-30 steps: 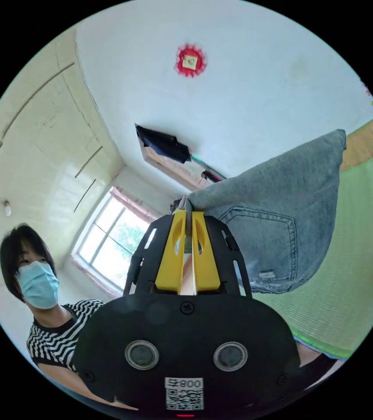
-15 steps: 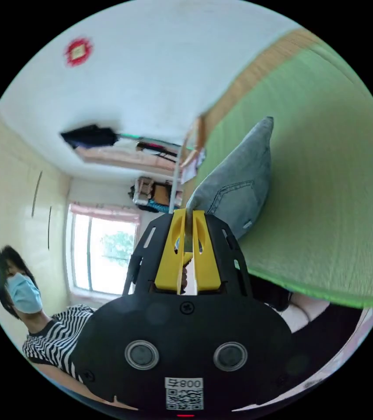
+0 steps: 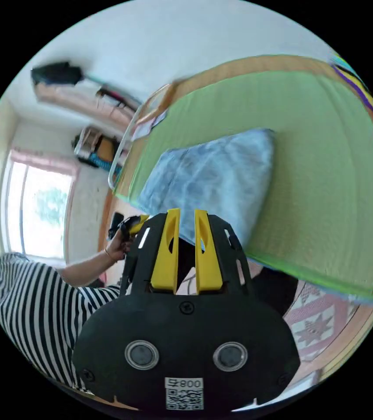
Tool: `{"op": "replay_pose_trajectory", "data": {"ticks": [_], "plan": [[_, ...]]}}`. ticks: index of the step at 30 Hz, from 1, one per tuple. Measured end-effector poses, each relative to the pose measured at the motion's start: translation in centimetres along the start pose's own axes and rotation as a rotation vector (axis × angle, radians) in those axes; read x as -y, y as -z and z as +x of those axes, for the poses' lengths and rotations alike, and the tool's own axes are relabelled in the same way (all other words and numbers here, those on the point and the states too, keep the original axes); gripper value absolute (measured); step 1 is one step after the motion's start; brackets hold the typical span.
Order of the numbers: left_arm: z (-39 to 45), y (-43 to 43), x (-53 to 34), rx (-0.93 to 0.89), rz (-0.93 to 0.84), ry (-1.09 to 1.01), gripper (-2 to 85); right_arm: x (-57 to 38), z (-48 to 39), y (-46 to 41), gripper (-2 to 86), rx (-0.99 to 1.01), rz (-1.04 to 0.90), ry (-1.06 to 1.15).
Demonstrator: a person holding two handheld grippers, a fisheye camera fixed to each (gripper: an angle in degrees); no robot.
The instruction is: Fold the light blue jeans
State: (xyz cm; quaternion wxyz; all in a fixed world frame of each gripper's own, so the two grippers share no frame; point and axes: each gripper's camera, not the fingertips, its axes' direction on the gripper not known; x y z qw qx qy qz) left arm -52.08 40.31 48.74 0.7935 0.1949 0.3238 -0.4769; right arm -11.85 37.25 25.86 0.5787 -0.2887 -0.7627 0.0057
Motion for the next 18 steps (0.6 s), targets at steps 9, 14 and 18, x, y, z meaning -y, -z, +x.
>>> {"op": "replay_pose_trajectory", "data": {"ticks": [9, 14, 18], "plan": [[-2.0, -0.2, 1.4, -0.017, -0.041, 0.032, 8.4, 9.3, -23.3, -11.4, 9.4, -0.283, -0.305, 0.549], [-2.9, -0.8, 2.0, -0.013, -0.075, 0.047, 7.5, 9.2, -28.3, -13.9, 8.8, -0.493, -0.385, 0.689], [-3.5, -0.7, 2.5, -0.013, -0.074, 0.065, 4.8, 9.0, -30.0, -12.7, 8.1, -0.53, -0.384, 0.733]]}}
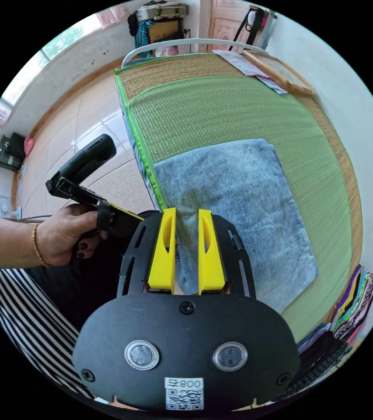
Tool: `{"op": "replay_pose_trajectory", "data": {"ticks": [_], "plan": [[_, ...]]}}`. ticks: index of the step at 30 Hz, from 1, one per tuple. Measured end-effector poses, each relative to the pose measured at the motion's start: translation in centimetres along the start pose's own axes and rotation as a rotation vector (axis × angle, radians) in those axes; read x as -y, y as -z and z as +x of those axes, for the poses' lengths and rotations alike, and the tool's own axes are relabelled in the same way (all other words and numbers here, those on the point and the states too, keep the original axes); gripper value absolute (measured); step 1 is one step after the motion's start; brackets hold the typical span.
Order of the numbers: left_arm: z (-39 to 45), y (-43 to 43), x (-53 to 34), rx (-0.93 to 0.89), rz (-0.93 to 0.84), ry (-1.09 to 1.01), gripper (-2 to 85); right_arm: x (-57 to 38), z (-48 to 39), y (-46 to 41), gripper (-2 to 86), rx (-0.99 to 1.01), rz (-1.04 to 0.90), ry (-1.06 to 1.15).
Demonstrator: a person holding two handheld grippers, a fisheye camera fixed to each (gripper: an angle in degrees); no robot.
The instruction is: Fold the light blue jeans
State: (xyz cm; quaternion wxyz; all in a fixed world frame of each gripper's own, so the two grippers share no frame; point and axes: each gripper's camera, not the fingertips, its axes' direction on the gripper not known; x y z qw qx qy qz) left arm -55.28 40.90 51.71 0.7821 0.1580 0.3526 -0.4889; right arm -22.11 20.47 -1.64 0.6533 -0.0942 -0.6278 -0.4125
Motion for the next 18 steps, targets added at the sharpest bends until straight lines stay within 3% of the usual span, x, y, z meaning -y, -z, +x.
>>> {"op": "replay_pose_trajectory", "data": {"ticks": [9, 18], "plan": [[-0.5, 0.7, 0.0, 0.013, 0.012, 0.021, 1.6, -5.1, 5.1, 8.7, 2.6, 0.147, 0.118, -0.14], [0.3, 1.3, -0.4, 0.033, 0.006, -0.011, 0.8, -26.5, 18.4, 21.0, 1.7, 0.129, 0.403, -0.587]]}}
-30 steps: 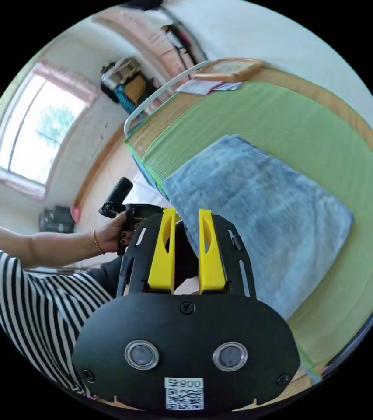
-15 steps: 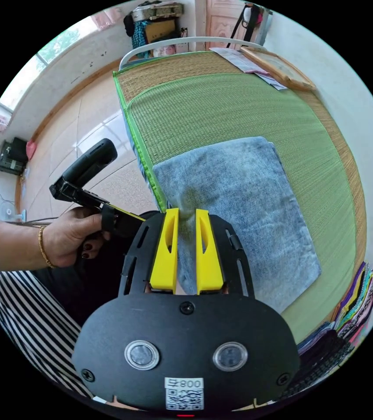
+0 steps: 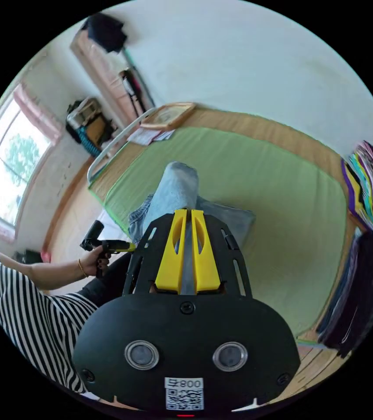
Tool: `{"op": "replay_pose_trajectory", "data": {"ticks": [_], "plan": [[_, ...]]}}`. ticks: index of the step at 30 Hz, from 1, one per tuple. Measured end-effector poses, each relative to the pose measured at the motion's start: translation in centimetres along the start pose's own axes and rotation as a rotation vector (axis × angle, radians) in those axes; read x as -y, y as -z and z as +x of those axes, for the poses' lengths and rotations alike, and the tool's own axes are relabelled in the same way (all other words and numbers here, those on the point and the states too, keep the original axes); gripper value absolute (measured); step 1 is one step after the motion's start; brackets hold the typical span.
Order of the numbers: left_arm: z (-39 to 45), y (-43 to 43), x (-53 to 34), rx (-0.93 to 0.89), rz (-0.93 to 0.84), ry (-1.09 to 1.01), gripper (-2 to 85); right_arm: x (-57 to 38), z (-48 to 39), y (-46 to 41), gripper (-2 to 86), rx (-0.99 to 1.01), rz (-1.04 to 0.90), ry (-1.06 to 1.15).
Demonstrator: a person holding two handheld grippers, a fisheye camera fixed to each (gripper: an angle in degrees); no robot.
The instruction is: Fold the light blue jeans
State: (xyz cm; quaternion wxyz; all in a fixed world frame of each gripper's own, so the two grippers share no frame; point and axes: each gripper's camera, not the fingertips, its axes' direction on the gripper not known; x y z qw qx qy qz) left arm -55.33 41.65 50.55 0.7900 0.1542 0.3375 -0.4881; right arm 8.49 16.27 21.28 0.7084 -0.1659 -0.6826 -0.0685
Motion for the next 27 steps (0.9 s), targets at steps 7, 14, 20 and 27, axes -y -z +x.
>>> {"op": "replay_pose_trajectory", "data": {"ticks": [7, 14, 20, 27], "plan": [[3.4, 1.0, -0.3, 0.093, -0.054, -0.153, 0.5, -9.1, 12.5, 9.7, 1.4, -0.063, 0.139, -0.286], [3.7, 3.5, -0.8, 0.137, 0.019, -0.173, 0.3, -21.5, 23.2, 10.0, 1.3, -0.063, 0.111, -0.646], [2.8, 3.6, -2.0, 0.144, 0.037, -0.119, 0.3, -34.0, 29.0, 6.9, 0.7, 0.047, 0.145, -1.051], [2.1, 3.9, -2.8, 0.131, 0.042, -0.065, 0.3, -27.5, 23.1, 7.2, 4.9, 0.024, 0.124, -0.691]]}}
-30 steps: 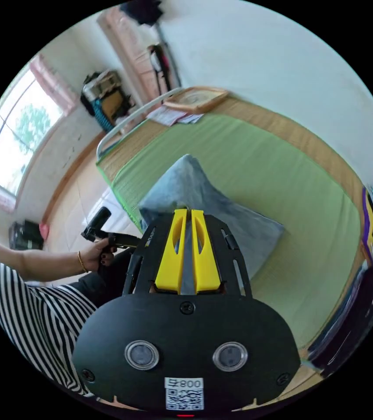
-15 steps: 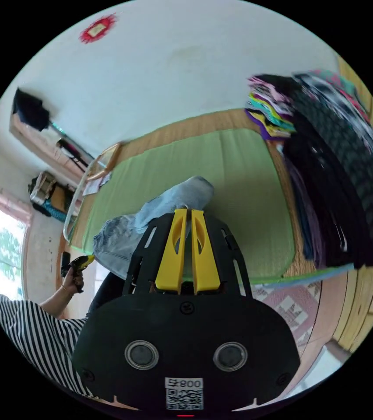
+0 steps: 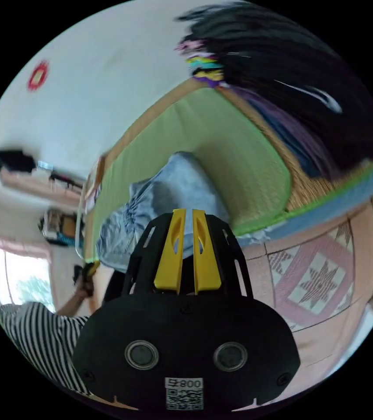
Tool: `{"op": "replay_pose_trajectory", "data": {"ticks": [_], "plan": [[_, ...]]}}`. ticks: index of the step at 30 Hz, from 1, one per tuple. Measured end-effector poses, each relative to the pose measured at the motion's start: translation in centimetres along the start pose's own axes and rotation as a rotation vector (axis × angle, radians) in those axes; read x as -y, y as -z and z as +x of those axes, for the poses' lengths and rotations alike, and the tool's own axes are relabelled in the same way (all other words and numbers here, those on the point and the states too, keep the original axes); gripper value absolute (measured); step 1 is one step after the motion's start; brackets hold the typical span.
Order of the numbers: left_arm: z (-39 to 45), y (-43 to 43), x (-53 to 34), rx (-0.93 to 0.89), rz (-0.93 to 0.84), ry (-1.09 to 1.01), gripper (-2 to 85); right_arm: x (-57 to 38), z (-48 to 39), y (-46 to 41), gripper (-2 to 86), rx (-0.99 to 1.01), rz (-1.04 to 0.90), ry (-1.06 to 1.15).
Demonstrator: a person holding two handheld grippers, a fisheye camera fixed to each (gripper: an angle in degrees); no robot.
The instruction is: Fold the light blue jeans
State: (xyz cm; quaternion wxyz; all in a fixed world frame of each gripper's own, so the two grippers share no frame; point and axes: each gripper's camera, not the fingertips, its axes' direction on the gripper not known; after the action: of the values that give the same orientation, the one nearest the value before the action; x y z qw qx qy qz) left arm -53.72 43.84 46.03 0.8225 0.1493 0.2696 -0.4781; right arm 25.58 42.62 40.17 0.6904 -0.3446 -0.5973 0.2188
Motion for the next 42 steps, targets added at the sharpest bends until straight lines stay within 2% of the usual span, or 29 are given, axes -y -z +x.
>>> {"op": "replay_pose_trajectory", "data": {"ticks": [3, 5, 8, 10, 18, 21, 24, 28, 32, 35, 39, 42], "plan": [[0.3, 0.2, -0.3, -0.018, 0.013, 0.007, 0.3, 1.0, -10.0, -5.2, 8.3, -0.101, -0.147, 0.343], [0.7, 0.5, -0.4, -0.023, 0.019, -0.005, 0.3, 0.1, -17.0, -10.8, 9.3, -0.288, -0.24, 0.605], [1.4, 1.0, -0.4, -0.041, 0.029, -0.034, 0.2, -1.8, -21.6, -17.8, 10.1, -0.486, -0.34, 0.803], [2.0, 1.8, -0.2, -0.052, 0.052, -0.051, 0.1, -2.1, -22.9, -20.4, 10.0, -0.548, -0.373, 0.814], [2.4, 6.5, 0.3, 0.059, 0.148, -0.067, 0.1, -1.6, -28.4, -23.8, 7.7, -0.435, -0.388, 0.822], [1.8, 7.2, -0.1, 0.077, 0.161, -0.038, 0.1, -2.1, -29.9, -24.6, 3.9, -0.428, -0.386, 0.838], [1.4, 7.6, -0.4, 0.069, 0.167, -0.009, 0.1, -1.3, -29.6, -23.1, 1.8, -0.37, -0.366, 0.781], [1.4, 8.2, -0.5, 0.066, 0.163, -0.005, 0.0, 2.3, -25.4, -14.7, 1.1, -0.301, -0.185, 0.601], [1.8, 8.9, -0.5, 0.073, 0.162, -0.014, 0.1, 5.7, -16.5, -4.2, 1.4, -0.353, 0.013, 0.334], [2.0, 9.4, -0.6, 0.084, 0.164, -0.009, 0.2, 6.4, -9.5, 0.2, 1.6, -0.446, 0.069, 0.128], [1.9, 10.8, -1.6, 0.101, 0.217, 0.026, 0.5, 4.4, -4.2, 0.5, 1.8, -0.521, 0.029, -0.035], [1.5, 11.9, -2.7, 0.053, 0.263, 0.057, 1.2, 1.6, -3.0, -1.4, 3.1, -0.451, 0.02, -0.084]]}}
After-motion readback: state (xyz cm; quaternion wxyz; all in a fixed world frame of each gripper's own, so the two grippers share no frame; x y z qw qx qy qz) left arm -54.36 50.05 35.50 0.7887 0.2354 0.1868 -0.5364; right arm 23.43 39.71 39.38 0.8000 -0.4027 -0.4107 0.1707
